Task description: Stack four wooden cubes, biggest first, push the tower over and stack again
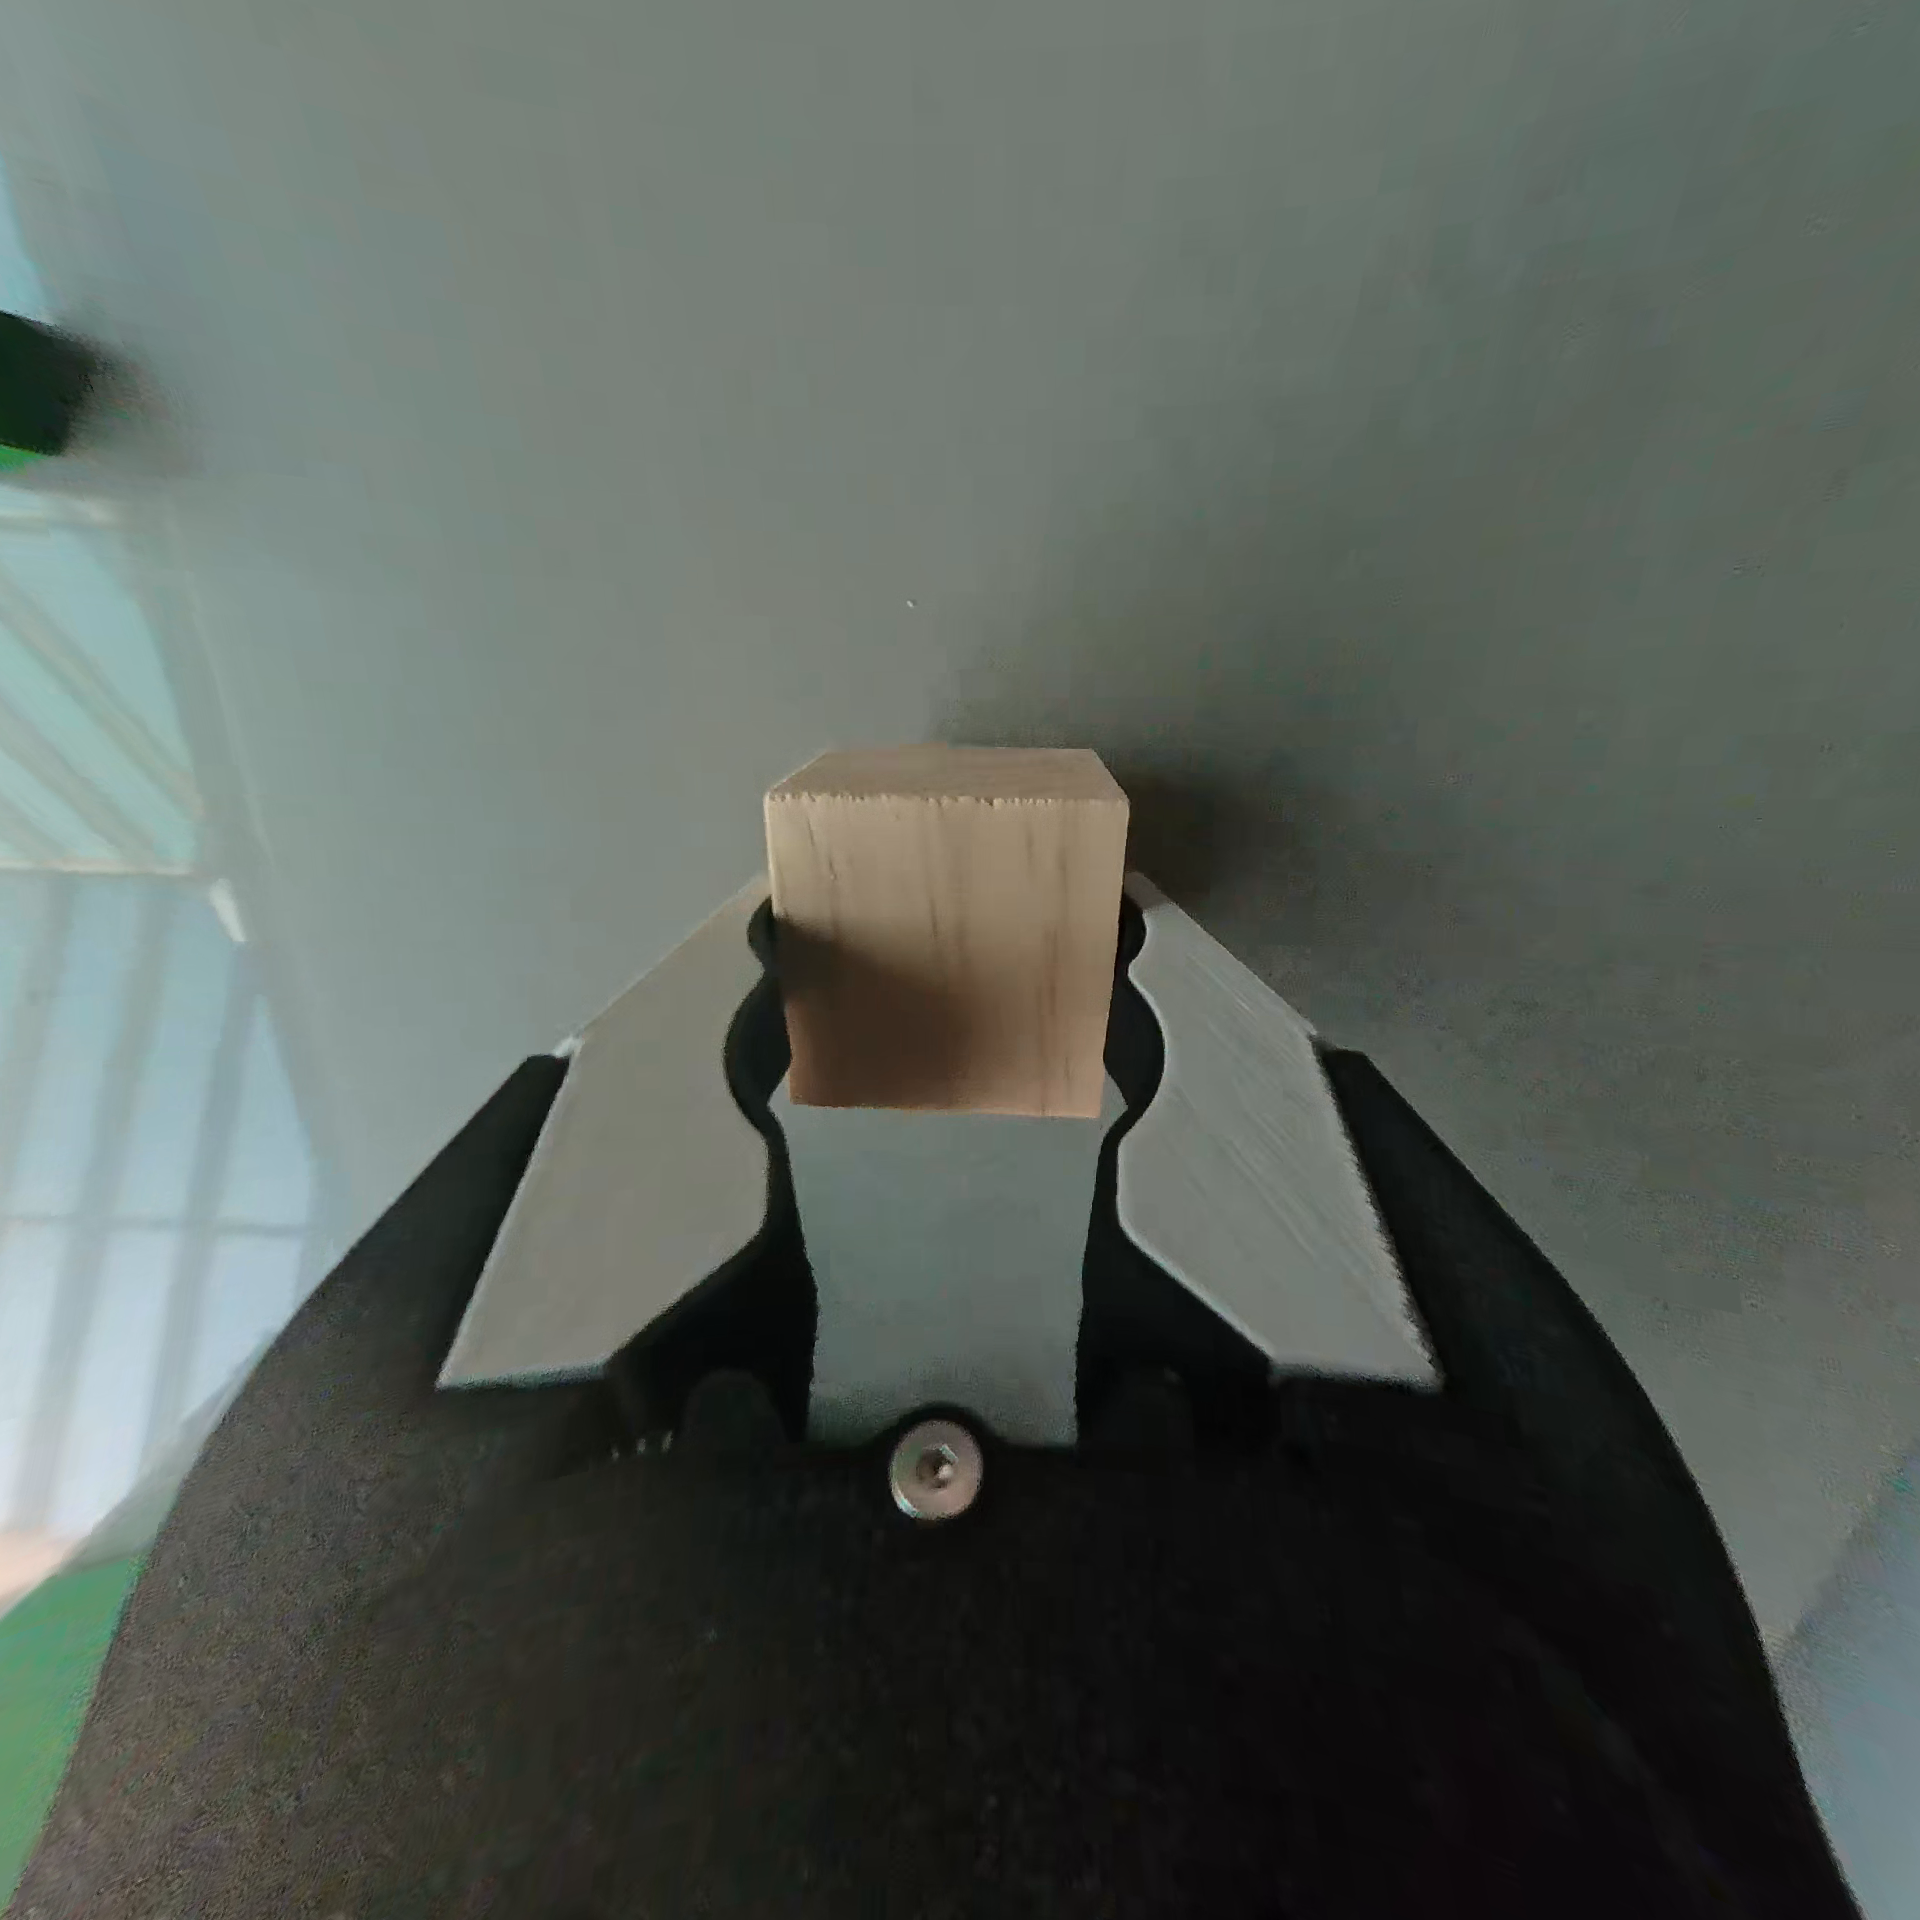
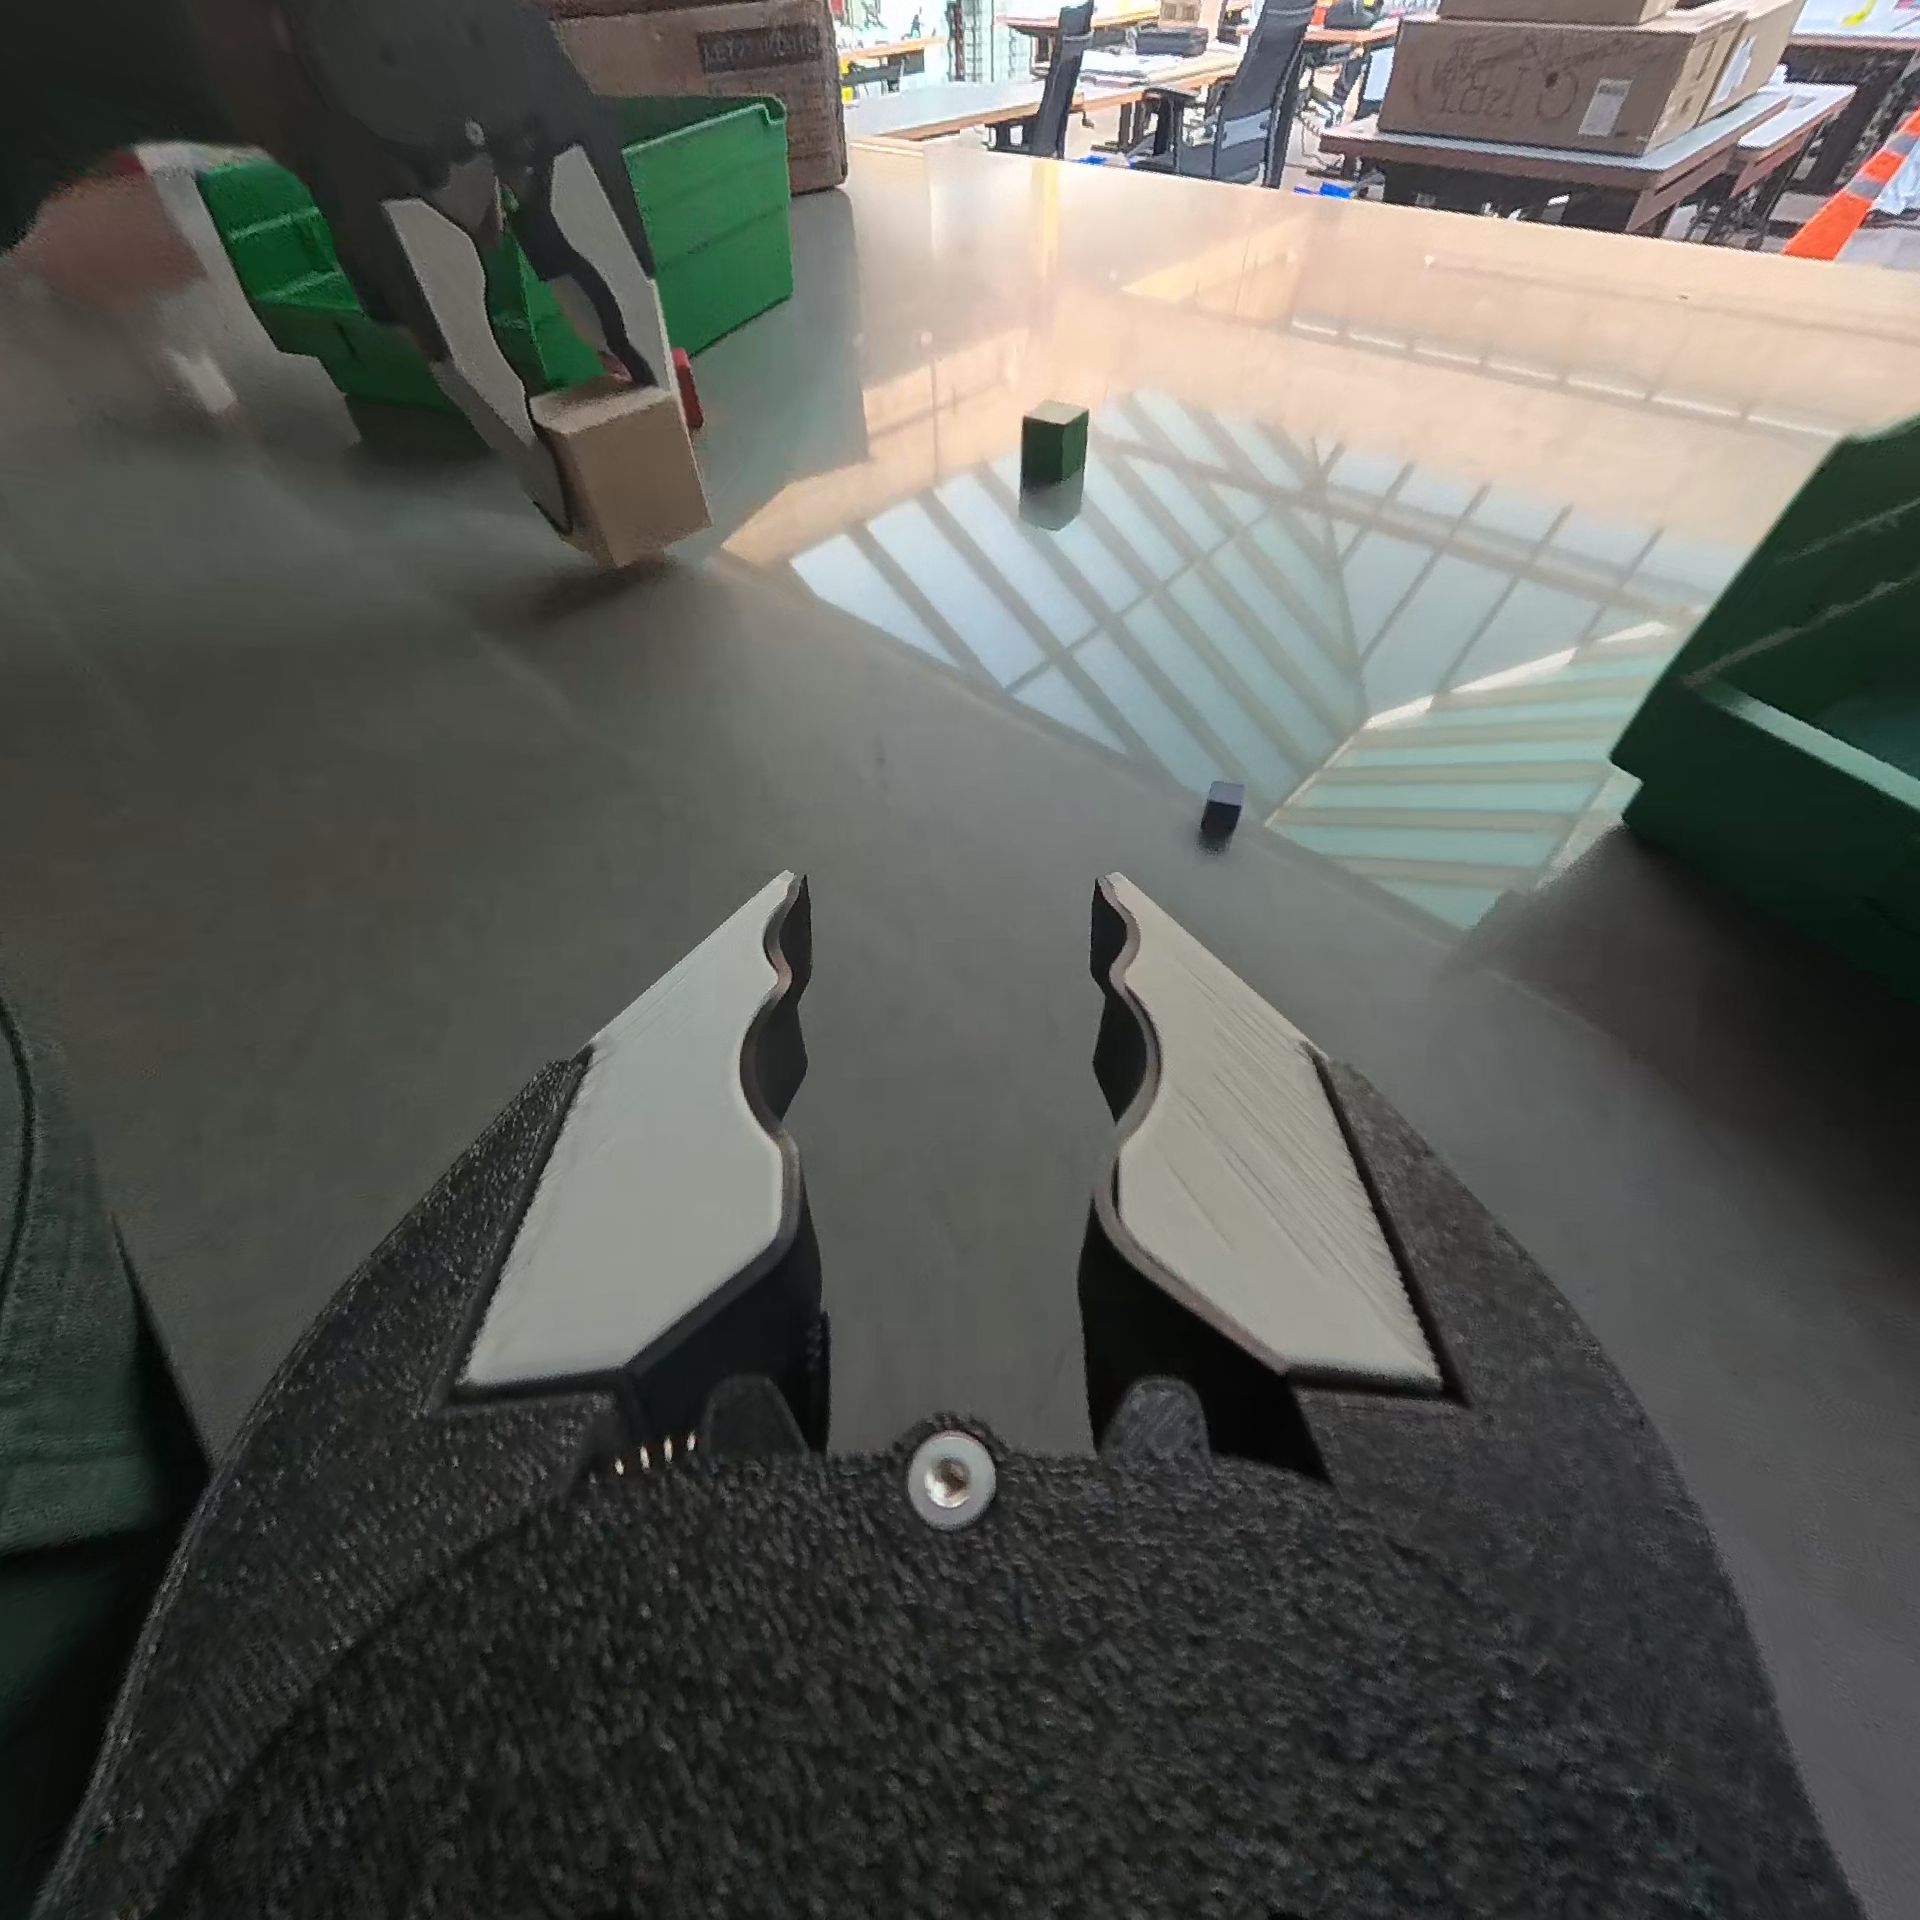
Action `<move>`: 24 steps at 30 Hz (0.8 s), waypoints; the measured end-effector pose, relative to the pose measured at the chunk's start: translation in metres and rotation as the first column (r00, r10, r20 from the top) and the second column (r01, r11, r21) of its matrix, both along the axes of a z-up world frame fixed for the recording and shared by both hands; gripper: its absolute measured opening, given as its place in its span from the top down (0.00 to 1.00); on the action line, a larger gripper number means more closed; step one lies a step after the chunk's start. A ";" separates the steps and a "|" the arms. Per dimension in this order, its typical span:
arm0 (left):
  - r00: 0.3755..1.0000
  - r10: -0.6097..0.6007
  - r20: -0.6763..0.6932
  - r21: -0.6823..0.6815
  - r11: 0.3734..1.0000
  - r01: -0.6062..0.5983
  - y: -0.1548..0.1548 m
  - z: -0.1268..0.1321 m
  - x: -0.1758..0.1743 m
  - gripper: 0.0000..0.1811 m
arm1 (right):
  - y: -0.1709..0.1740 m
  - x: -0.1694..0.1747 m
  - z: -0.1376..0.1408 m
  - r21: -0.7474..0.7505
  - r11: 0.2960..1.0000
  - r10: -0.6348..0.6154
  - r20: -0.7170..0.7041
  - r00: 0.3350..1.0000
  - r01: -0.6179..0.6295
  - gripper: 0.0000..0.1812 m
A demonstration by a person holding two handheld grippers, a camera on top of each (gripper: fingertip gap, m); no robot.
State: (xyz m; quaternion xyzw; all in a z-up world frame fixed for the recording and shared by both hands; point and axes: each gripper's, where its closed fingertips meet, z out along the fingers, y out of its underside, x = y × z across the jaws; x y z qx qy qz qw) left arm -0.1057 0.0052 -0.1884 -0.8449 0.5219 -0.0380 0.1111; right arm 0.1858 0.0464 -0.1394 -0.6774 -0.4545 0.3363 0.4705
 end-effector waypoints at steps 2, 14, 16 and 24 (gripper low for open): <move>1.000 0.009 0.000 0.003 1.000 -0.009 -0.002 -0.007 0.001 0.68 | -0.001 -0.003 0.001 0.003 1.000 0.011 0.005 1.000 -0.011 0.70; 0.998 -0.003 0.058 0.024 1.000 0.001 0.002 0.002 0.010 0.63 | -0.002 -0.002 0.001 0.000 1.000 0.014 0.015 1.000 -0.014 0.69; 0.991 -0.004 0.132 0.057 0.998 -0.004 0.014 0.021 0.017 0.60 | -0.001 0.000 0.001 0.001 1.000 0.009 0.014 1.000 -0.009 0.69; 0.982 0.097 0.161 0.138 0.983 -0.120 0.122 0.049 0.011 0.61 | -0.006 0.002 0.001 -0.003 1.000 -0.003 -0.003 1.000 0.003 0.69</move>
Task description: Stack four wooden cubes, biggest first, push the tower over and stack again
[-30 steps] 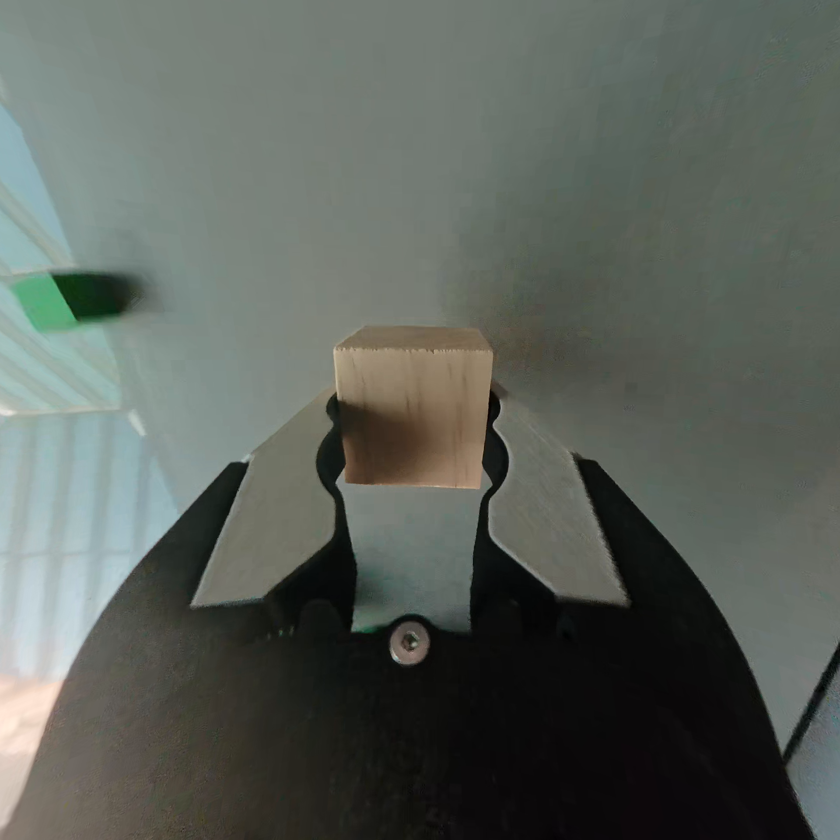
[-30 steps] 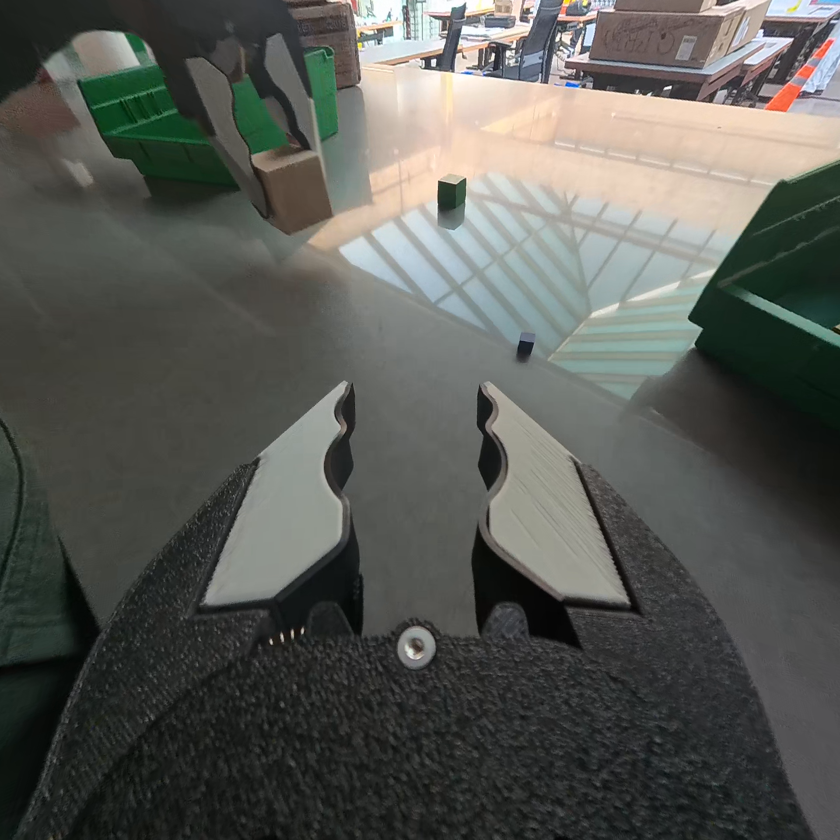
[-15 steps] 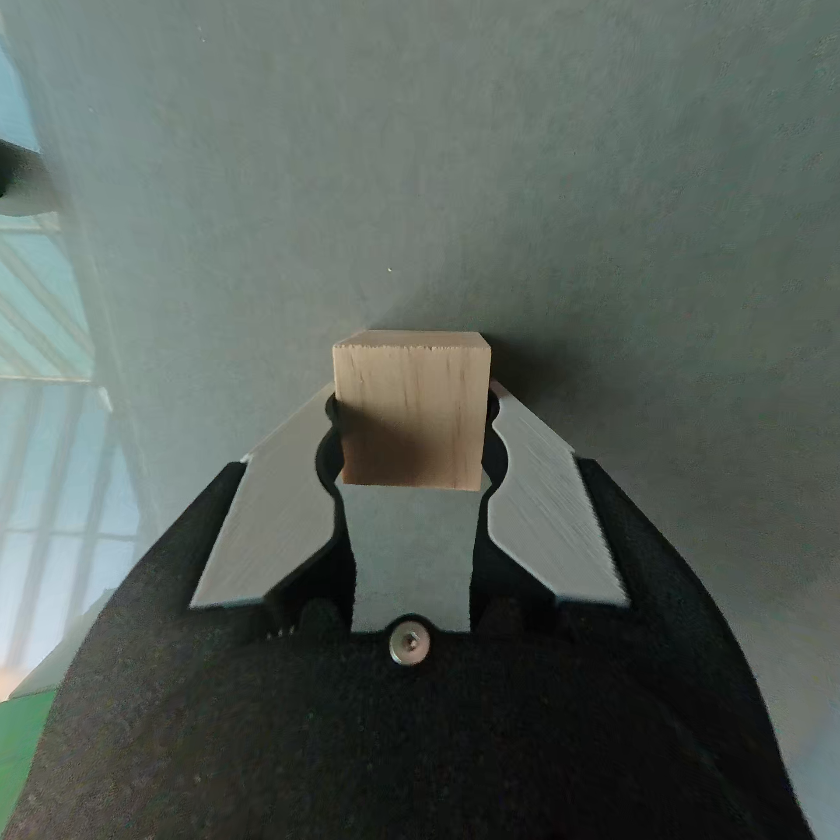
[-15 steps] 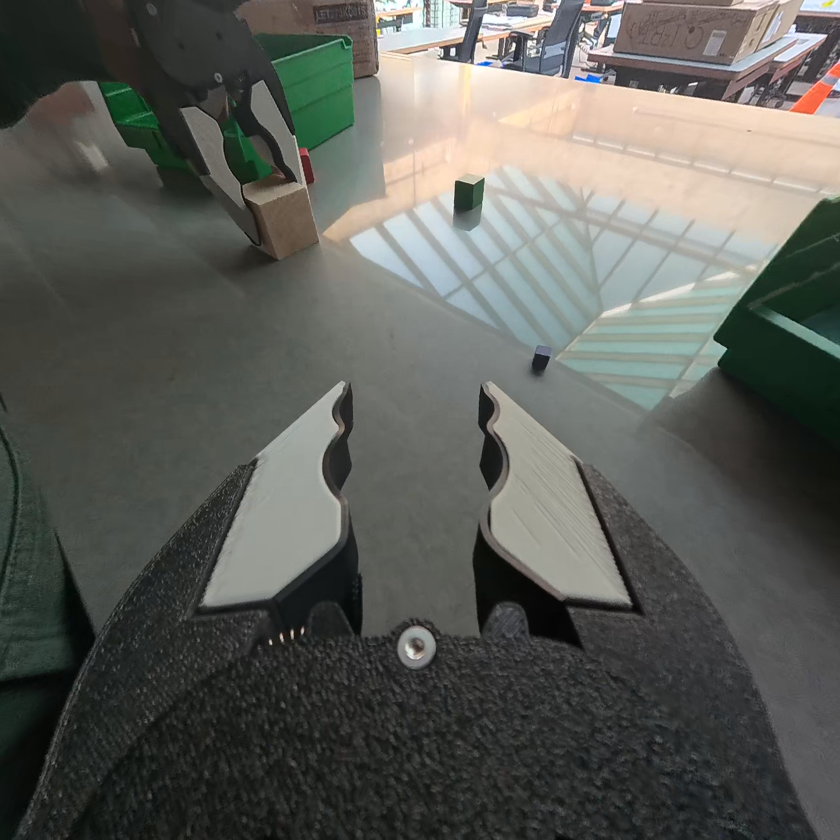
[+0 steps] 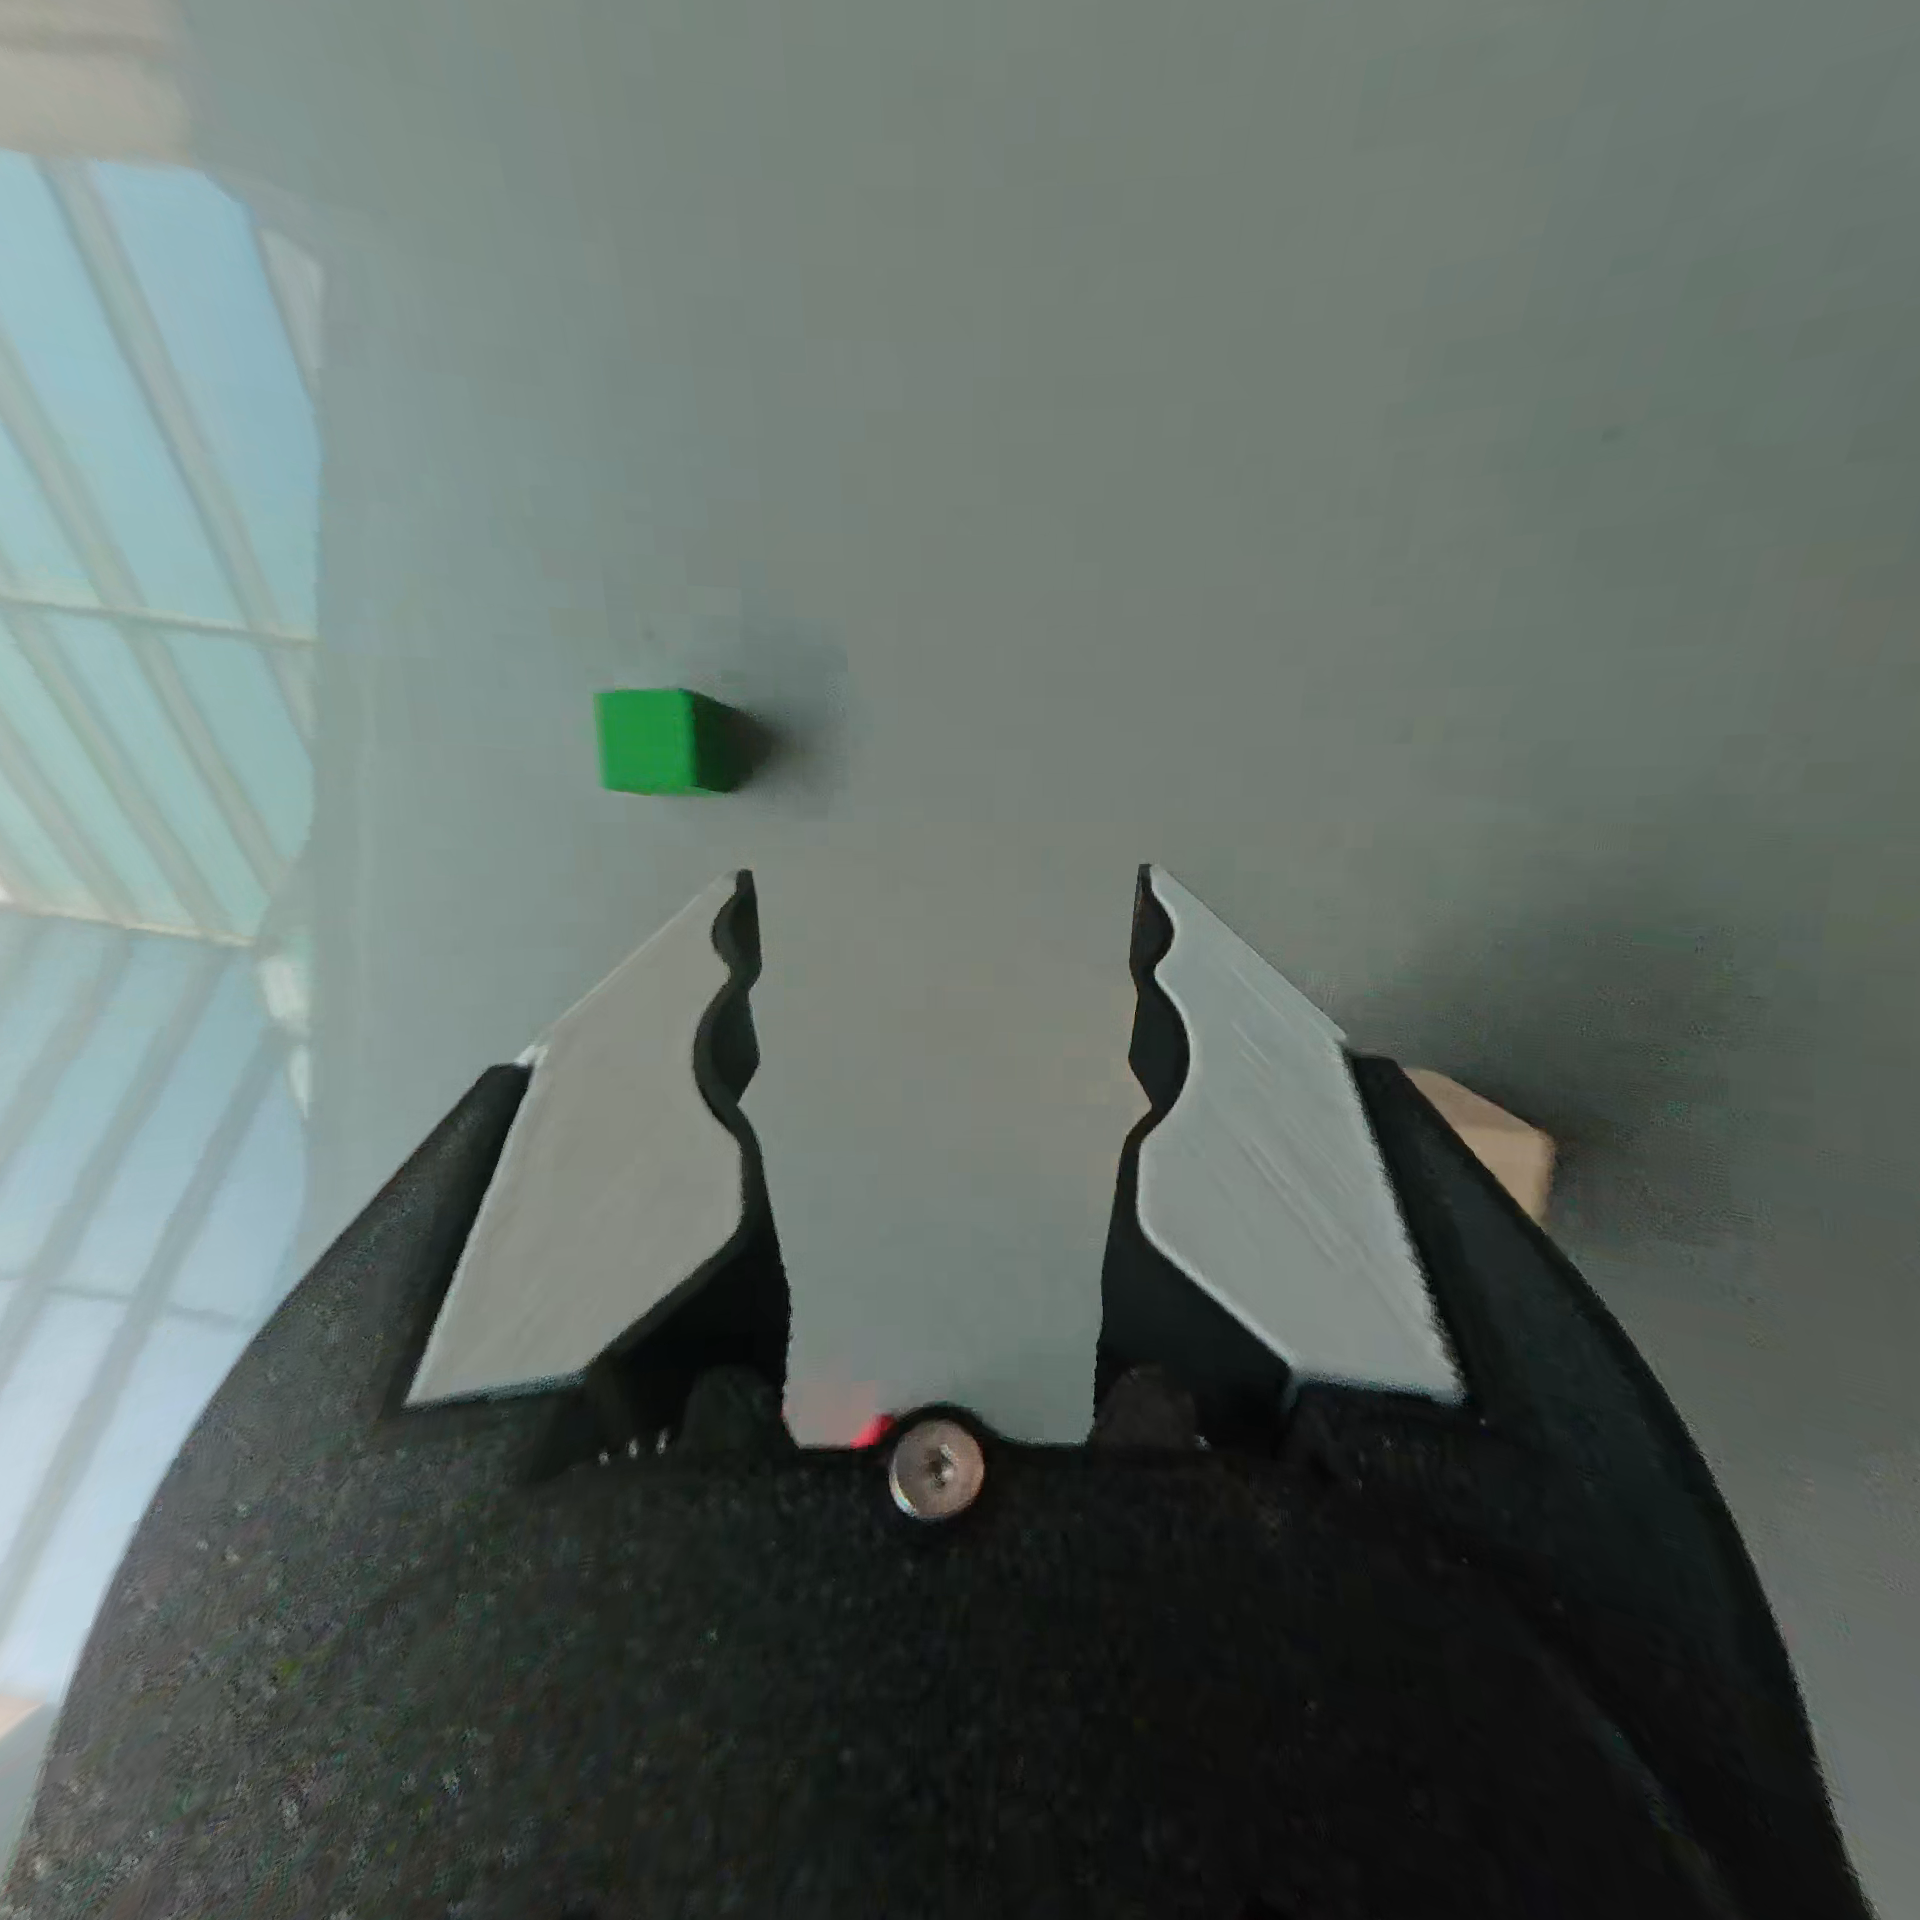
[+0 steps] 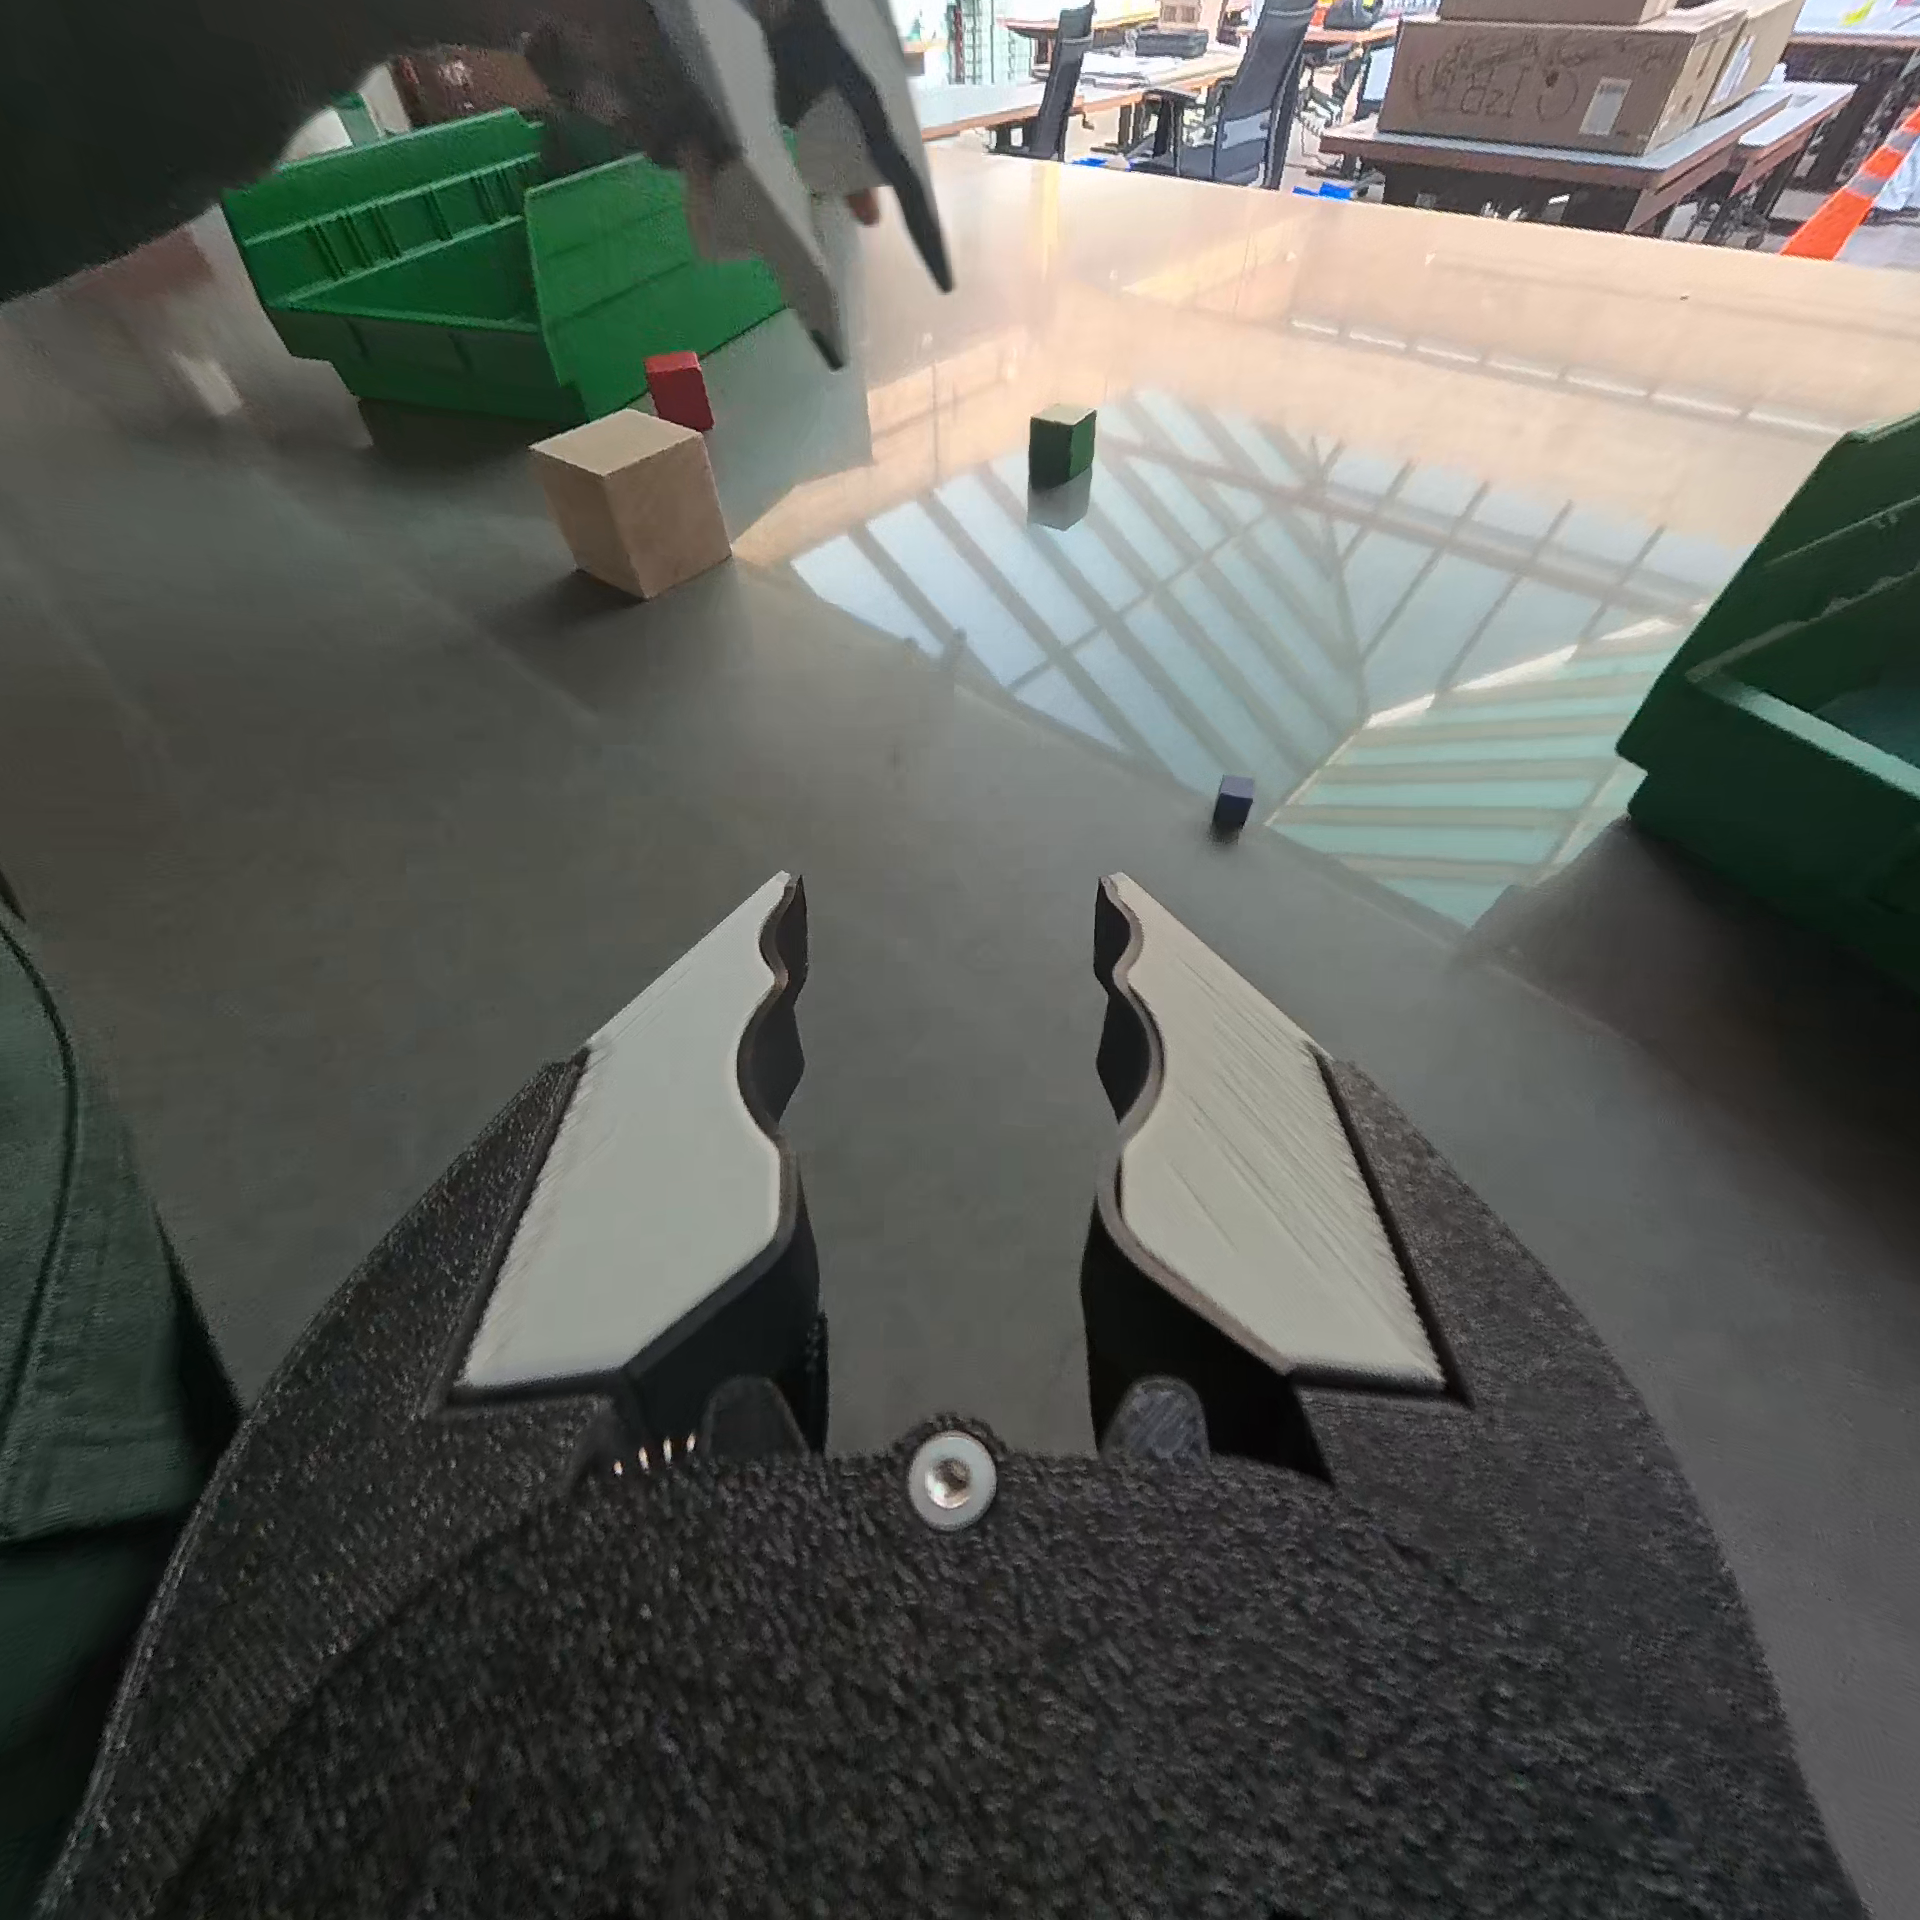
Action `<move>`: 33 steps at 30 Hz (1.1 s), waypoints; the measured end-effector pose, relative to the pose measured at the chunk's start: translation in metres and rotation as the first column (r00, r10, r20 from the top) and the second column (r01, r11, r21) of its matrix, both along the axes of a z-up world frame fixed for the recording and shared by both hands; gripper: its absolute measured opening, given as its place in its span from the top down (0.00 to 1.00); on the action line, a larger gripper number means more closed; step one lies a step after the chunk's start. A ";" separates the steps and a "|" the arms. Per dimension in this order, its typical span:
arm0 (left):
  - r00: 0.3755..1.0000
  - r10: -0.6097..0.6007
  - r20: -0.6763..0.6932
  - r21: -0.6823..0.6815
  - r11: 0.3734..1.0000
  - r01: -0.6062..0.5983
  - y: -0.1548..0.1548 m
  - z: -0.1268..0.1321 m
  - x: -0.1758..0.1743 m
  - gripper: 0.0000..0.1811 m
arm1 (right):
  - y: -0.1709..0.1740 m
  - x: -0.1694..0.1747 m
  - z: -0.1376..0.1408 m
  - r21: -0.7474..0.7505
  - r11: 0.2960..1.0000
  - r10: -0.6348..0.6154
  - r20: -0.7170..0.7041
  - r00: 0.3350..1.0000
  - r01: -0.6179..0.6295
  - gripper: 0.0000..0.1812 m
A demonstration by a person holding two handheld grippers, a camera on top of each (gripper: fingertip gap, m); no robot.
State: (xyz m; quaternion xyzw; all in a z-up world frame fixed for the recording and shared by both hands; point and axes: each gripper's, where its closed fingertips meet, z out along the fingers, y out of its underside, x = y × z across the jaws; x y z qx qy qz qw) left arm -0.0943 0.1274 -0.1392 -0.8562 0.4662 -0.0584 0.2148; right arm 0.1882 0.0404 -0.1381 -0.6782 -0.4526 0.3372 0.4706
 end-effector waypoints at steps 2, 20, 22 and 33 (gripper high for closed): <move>0.998 0.025 -0.060 -0.013 1.000 -0.026 0.026 -0.009 -0.008 0.62 | -0.001 0.001 -0.001 -0.001 1.000 -0.004 -0.002 1.000 0.004 0.69; 0.982 0.005 -0.188 -0.177 0.983 -0.039 0.077 -0.057 -0.015 0.86 | -0.001 0.000 0.000 -0.019 1.000 -0.020 -0.020 1.000 0.020 0.69; 0.981 -0.019 -0.192 -0.167 0.986 -0.013 0.067 -0.042 -0.016 0.86 | 0.000 0.000 0.000 -0.017 1.000 -0.017 -0.019 1.000 0.017 0.70; 0.973 -0.042 -0.225 -0.161 0.987 0.006 -0.035 0.017 -0.057 0.86 | -0.003 -0.011 0.004 0.002 0.999 0.036 -0.017 0.999 -0.036 0.70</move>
